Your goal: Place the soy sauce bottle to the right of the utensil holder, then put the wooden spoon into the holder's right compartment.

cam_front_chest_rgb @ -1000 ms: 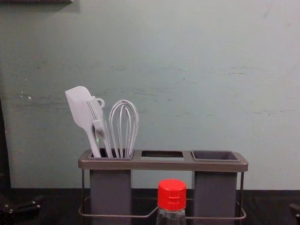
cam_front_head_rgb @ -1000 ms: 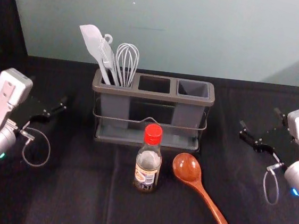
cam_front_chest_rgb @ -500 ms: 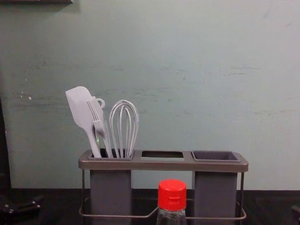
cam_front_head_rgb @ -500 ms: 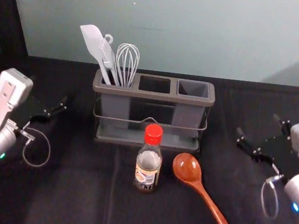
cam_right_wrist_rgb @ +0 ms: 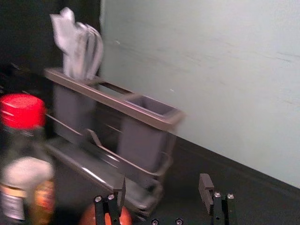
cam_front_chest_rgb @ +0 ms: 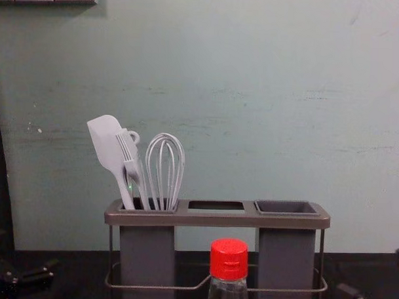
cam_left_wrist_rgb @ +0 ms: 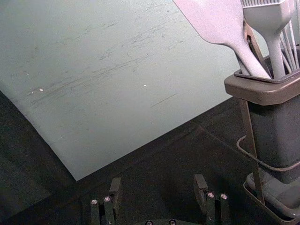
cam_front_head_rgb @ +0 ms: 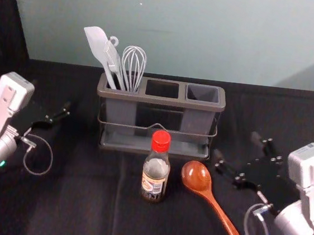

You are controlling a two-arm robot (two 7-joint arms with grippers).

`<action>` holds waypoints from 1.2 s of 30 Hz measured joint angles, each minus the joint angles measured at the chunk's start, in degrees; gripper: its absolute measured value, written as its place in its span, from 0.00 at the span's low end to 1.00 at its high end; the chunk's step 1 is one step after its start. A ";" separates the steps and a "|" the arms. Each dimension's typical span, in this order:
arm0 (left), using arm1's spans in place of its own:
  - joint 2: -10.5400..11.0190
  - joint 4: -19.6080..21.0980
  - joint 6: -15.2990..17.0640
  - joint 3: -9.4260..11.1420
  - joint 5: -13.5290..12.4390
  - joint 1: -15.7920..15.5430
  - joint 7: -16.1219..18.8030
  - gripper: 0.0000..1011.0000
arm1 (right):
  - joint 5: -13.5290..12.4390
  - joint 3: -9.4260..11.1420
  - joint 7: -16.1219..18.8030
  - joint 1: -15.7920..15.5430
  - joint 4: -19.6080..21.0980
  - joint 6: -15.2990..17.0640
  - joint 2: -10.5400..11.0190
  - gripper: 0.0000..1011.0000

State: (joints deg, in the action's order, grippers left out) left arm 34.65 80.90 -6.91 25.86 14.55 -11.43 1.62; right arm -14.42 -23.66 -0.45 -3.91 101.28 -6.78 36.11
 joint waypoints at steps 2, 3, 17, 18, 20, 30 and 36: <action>0.00 0.00 0.00 0.00 0.00 0.00 0.00 0.99 | -0.37 -0.18 0.66 -0.31 0.63 -0.23 -0.40 0.99; 0.00 0.00 0.00 0.00 0.00 0.00 0.00 0.99 | -0.68 -0.35 1.27 -0.65 1.27 -0.42 -0.79 0.99; 0.00 0.00 0.00 0.00 0.00 0.00 0.00 0.99 | -4.69 -3.29 8.21 -1.36 3.05 -1.77 -6.18 0.99; 0.00 0.00 0.00 0.00 0.00 0.00 0.00 0.99 | -5.09 -3.67 9.00 -0.94 2.68 -1.78 -7.16 0.99; 0.00 0.00 0.00 0.00 0.00 0.00 0.00 0.99 | -5.43 -3.94 9.60 -0.54 2.30 -1.77 -7.95 0.99; 0.00 0.00 0.00 0.00 0.00 0.00 0.00 0.99 | -5.46 -5.26 12.42 3.82 -2.05 -0.51 -13.19 0.99; 0.00 0.00 0.00 0.00 0.00 0.00 0.00 0.99 | -4.16 -5.59 13.64 6.45 -4.79 0.48 -15.29 0.99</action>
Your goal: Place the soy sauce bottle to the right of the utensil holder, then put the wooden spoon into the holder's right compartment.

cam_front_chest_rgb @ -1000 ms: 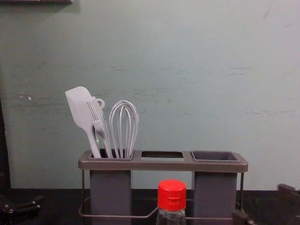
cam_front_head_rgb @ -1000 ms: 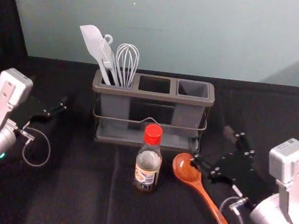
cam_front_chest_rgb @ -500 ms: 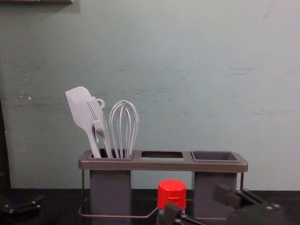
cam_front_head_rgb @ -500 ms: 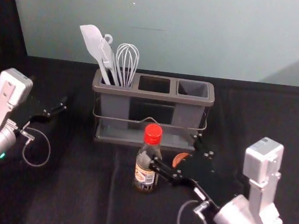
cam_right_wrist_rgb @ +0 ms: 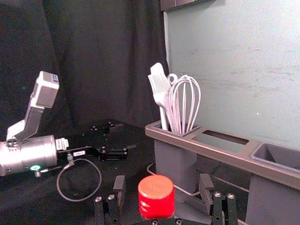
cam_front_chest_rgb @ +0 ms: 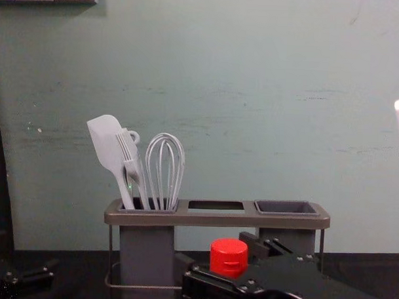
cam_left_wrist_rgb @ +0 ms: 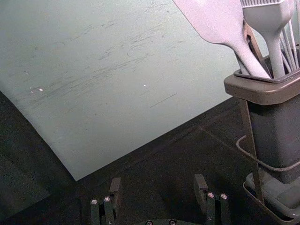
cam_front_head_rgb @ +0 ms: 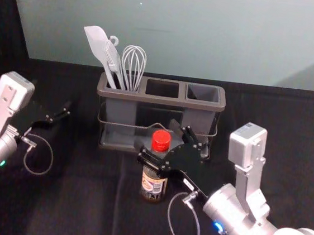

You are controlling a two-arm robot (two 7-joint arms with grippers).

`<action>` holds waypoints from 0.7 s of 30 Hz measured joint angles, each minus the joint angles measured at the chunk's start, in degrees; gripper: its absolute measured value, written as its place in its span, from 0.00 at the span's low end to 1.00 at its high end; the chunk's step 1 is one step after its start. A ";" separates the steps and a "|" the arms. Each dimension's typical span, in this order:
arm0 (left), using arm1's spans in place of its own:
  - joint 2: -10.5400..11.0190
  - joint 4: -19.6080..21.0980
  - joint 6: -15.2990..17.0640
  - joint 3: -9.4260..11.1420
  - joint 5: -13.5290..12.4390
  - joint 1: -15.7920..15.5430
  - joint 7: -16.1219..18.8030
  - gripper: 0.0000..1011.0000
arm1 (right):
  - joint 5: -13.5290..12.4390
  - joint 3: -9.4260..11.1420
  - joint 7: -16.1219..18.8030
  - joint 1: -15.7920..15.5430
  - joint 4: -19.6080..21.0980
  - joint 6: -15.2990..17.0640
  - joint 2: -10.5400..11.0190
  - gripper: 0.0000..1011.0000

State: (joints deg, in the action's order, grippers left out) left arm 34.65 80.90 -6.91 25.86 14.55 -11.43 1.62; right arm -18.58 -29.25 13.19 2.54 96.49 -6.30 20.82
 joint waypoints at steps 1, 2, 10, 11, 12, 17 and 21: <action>0.00 0.00 0.00 0.00 0.00 0.00 0.00 0.99 | 0.19 -0.01 0.07 0.22 -0.18 0.08 -0.19 0.99; 0.00 0.00 0.00 0.00 0.00 0.00 0.00 0.99 | 0.57 -0.03 0.25 0.57 -0.46 0.21 -0.50 0.99; 0.00 0.00 0.00 0.00 0.00 0.00 0.00 0.99 | 2.96 0.02 0.26 0.35 -0.36 0.70 -1.47 0.90; 0.00 0.00 0.00 0.00 0.00 0.00 0.00 0.99 | 3.23 0.06 0.26 0.23 -0.27 0.79 -1.52 0.86; 0.00 0.00 0.00 0.00 0.00 0.00 0.00 0.99 | 3.62 0.17 0.25 0.04 -0.08 0.94 -1.61 0.83; 0.00 0.00 0.00 0.00 0.00 0.00 0.00 0.99 | 4.59 0.61 0.25 -0.51 0.42 1.17 -1.80 0.68; 0.00 0.00 0.00 0.00 0.00 0.00 0.00 0.99 | 5.29 1.13 0.26 -1.13 0.88 1.25 -1.92 0.54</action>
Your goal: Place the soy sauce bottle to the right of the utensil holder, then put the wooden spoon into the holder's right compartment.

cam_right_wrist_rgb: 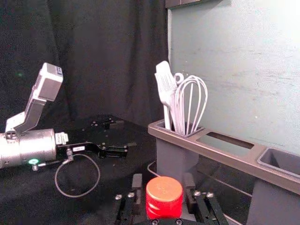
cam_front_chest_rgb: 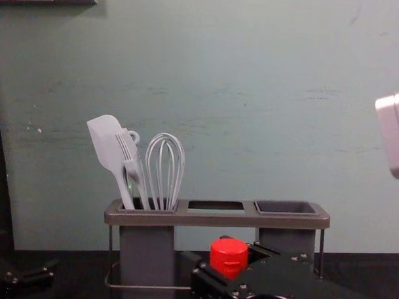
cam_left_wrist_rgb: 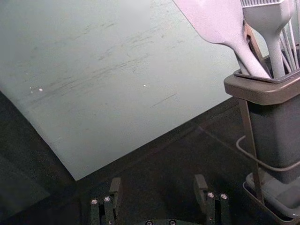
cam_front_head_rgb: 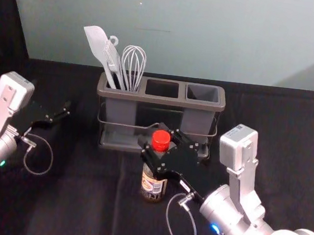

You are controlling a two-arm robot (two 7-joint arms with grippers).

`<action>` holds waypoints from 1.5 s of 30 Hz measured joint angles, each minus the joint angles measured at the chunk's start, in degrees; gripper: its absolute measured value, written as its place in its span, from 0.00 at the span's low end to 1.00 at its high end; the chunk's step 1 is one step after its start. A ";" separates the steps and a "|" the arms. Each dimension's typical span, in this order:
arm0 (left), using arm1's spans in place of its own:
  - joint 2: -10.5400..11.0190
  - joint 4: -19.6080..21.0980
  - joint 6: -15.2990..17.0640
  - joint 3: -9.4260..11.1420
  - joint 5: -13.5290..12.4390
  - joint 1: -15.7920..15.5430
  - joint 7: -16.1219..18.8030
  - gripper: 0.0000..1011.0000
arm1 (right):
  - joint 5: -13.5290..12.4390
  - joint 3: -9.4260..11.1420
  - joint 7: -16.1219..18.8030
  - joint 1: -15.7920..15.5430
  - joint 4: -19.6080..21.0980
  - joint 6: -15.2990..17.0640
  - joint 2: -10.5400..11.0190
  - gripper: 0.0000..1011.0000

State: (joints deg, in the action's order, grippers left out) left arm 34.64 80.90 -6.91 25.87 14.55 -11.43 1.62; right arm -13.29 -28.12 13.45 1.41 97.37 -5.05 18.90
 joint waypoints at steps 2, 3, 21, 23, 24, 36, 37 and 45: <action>0.00 0.00 0.00 -0.01 0.00 0.00 0.00 0.99 | 0.10 0.48 0.03 -0.49 0.33 0.00 -0.11 0.48; 0.00 0.00 0.00 0.00 0.00 0.00 0.00 0.99 | 0.11 0.60 0.03 -0.62 0.42 -0.01 -0.12 0.46; 0.00 0.00 0.00 0.00 0.00 0.00 0.00 0.99 | -2.63 6.08 2.76 -5.78 6.38 -0.66 0.05 0.38; 0.00 0.00 0.00 -0.01 0.00 0.00 0.00 0.99 | -2.74 6.71 2.84 -6.42 7.21 -0.66 0.34 0.38; 0.00 0.00 0.00 0.00 0.00 0.00 0.00 0.99 | -2.86 7.44 2.91 -7.01 7.99 -0.63 0.67 0.38; 0.00 0.00 0.00 -0.01 0.00 0.00 0.00 0.99 | -3.29 14.79 2.89 -10.81 10.77 0.48 3.74 0.38; 0.00 0.00 0.00 -0.01 0.00 0.00 0.00 0.99 | -3.29 15.85 2.92 -10.90 10.77 0.69 4.27 0.38; 0.00 0.00 0.00 0.00 0.00 0.00 0.00 0.99 | -3.66 20.27 3.07 -10.39 9.19 1.73 5.59 0.38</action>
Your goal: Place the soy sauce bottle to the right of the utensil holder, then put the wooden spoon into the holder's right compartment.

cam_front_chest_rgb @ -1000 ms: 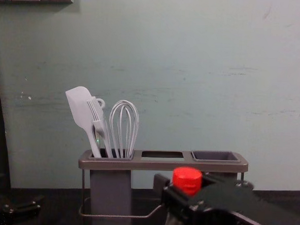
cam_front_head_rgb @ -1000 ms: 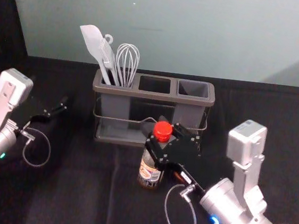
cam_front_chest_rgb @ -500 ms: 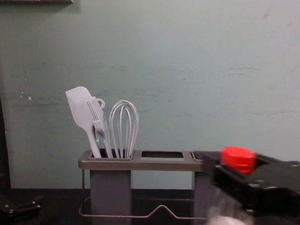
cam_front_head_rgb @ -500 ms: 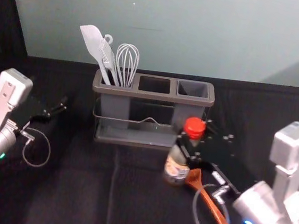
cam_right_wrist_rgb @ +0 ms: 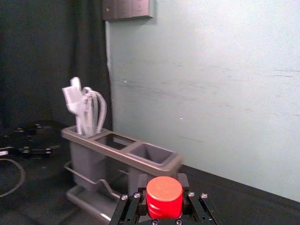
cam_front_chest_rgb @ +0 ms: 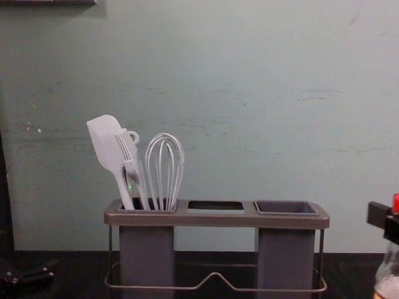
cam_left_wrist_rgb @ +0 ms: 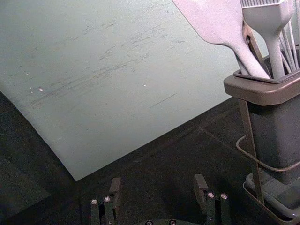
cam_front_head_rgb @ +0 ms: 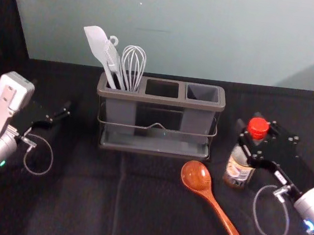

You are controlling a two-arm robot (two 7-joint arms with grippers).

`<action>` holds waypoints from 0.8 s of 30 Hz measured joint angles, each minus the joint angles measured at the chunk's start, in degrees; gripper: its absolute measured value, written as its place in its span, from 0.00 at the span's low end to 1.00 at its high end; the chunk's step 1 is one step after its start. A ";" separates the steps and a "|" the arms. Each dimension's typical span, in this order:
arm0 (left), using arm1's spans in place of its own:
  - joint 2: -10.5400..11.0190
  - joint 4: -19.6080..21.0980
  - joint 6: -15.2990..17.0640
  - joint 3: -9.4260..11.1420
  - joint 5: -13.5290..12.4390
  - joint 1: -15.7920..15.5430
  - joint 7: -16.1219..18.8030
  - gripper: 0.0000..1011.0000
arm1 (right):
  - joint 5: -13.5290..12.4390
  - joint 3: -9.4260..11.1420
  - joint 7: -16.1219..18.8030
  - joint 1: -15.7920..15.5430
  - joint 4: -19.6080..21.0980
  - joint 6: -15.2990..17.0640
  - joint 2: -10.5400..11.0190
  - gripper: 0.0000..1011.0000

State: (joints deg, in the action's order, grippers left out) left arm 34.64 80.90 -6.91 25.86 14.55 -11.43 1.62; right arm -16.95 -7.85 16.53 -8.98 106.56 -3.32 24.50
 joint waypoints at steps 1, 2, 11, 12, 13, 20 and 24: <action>0.00 0.00 0.00 0.00 0.00 0.00 0.00 0.99 | -0.08 0.60 0.03 0.21 -0.32 0.18 0.10 0.38; 0.00 0.00 0.00 0.00 0.00 0.00 0.00 0.99 | -0.10 0.85 0.04 0.34 -0.48 0.27 0.15 0.38; 0.00 0.00 0.00 0.00 0.00 0.00 0.00 0.99 | -0.38 2.27 0.64 2.87 -3.03 1.33 0.06 0.38; 0.00 0.00 0.00 0.00 0.00 0.00 0.00 0.99 | -0.58 2.27 0.84 3.67 -3.87 1.50 -0.10 0.38; 0.00 0.00 0.00 0.00 0.00 0.00 0.00 0.99 | -0.68 2.23 1.00 4.05 -4.23 1.56 -0.17 0.38; 0.00 0.00 0.00 0.00 0.00 0.00 0.00 0.99 | -1.69 0.93 2.50 9.46 -9.35 2.36 -0.97 0.38; 0.00 0.00 0.00 0.00 0.00 0.00 0.00 0.99 | -2.01 -0.57 3.65 13.69 -13.73 2.52 -1.54 0.38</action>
State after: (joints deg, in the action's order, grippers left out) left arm 34.64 80.90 -6.90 25.86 14.55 -11.43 1.62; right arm -18.96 -8.42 20.18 4.71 92.83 -0.80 22.96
